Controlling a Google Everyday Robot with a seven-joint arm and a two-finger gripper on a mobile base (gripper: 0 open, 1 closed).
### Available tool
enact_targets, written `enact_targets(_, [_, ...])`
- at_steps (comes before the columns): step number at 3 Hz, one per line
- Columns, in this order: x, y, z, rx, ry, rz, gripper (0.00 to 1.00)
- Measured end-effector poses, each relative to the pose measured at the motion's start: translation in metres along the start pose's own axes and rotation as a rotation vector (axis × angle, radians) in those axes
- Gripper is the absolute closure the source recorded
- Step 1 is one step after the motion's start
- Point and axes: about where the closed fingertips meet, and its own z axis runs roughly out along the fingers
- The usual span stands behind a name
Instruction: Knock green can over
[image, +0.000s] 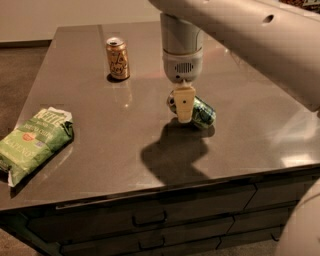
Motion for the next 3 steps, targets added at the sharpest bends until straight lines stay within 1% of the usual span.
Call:
enact_targets(1, [0.003, 0.003, 0.010, -0.014, 0.032, -0.012, 0.35])
enact_targets(2, [0.005, 0.007, 0.018, -0.033, 0.047, -0.020, 0.12])
enact_targets(3, [0.007, 0.009, 0.023, -0.041, 0.029, -0.013, 0.00])
